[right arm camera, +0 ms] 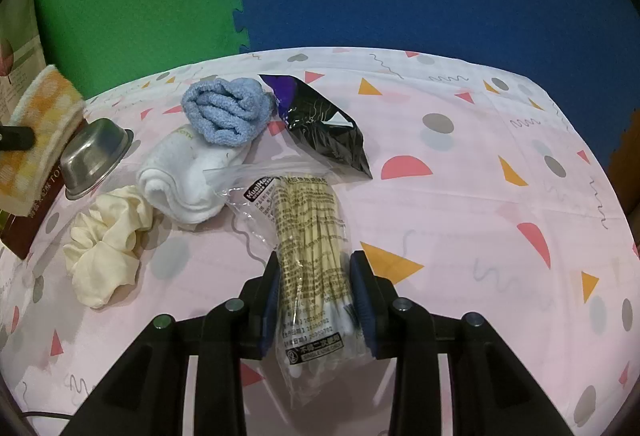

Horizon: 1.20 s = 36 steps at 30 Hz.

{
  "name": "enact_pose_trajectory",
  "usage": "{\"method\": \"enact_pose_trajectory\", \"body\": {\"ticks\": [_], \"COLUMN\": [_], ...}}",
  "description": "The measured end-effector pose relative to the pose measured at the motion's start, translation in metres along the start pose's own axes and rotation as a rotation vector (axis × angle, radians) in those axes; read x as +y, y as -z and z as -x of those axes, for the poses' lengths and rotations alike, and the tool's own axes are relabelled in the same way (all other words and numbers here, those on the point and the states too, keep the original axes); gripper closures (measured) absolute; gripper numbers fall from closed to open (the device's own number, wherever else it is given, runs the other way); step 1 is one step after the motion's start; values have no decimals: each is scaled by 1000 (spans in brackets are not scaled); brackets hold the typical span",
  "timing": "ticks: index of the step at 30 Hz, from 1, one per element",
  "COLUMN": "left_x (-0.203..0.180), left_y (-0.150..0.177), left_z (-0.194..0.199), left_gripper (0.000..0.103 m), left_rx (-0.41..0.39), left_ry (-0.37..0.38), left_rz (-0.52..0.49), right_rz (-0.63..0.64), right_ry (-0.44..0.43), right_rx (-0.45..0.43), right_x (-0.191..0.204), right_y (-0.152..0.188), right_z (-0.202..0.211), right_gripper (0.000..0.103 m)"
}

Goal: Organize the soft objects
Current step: 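Lift the green striped towel and carry it toward the gold tin with the left tool, then lower the green striped towel into the tin and open the left tool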

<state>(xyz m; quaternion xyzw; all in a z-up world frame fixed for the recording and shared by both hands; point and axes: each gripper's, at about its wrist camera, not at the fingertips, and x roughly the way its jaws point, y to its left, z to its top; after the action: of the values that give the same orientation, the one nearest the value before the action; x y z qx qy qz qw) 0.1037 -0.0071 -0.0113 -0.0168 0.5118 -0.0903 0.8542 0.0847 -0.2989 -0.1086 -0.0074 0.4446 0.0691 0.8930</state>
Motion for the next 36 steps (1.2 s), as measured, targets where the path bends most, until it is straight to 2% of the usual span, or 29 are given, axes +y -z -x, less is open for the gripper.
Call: {"method": "enact_pose_trajectory", "body": {"ticks": [13, 21, 28, 36], "left_x": [88, 148, 189, 211], "left_y": [-2, -6, -7, -17], "left_z": [28, 38, 27, -5], "left_gripper": [89, 89, 89, 89], "left_rx": [-45, -70, -46, -10], "left_ry": [-149, -267, -347, -385], "left_rz": [126, 214, 266, 278], "right_rz": [1, 1, 2, 1], "right_ry": [1, 1, 2, 1], "right_rx": [0, 0, 0, 0], "right_x": [0, 0, 0, 0], "right_y": [0, 0, 0, 0], "right_z": [0, 0, -1, -1], "right_gripper": [68, 68, 68, 68]}}
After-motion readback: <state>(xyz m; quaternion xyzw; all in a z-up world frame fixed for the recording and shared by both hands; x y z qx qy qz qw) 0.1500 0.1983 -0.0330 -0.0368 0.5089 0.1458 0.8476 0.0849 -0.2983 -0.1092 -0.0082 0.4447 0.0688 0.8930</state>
